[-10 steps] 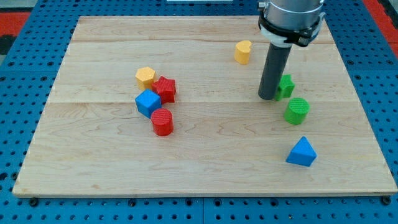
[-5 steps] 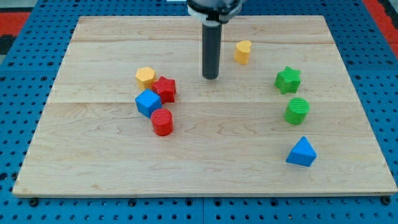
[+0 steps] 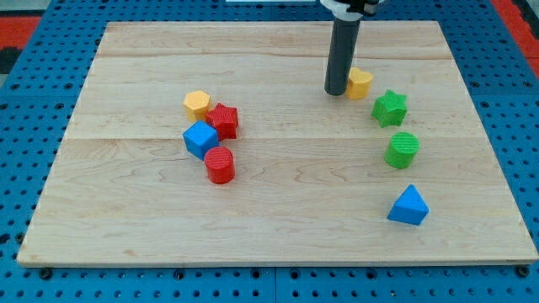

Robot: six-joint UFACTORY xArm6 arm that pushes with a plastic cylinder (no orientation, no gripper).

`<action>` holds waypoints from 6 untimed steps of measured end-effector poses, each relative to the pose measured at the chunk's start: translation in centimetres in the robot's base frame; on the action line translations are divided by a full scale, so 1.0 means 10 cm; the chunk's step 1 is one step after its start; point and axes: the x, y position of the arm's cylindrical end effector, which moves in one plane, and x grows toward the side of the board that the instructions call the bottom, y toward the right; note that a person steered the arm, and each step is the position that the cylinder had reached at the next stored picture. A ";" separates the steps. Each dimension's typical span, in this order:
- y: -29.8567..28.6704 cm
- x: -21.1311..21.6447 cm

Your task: Move the yellow heart slightly down and right

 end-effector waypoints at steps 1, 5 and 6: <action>0.15 0.05; -0.27 -0.15; -1.48 -0.15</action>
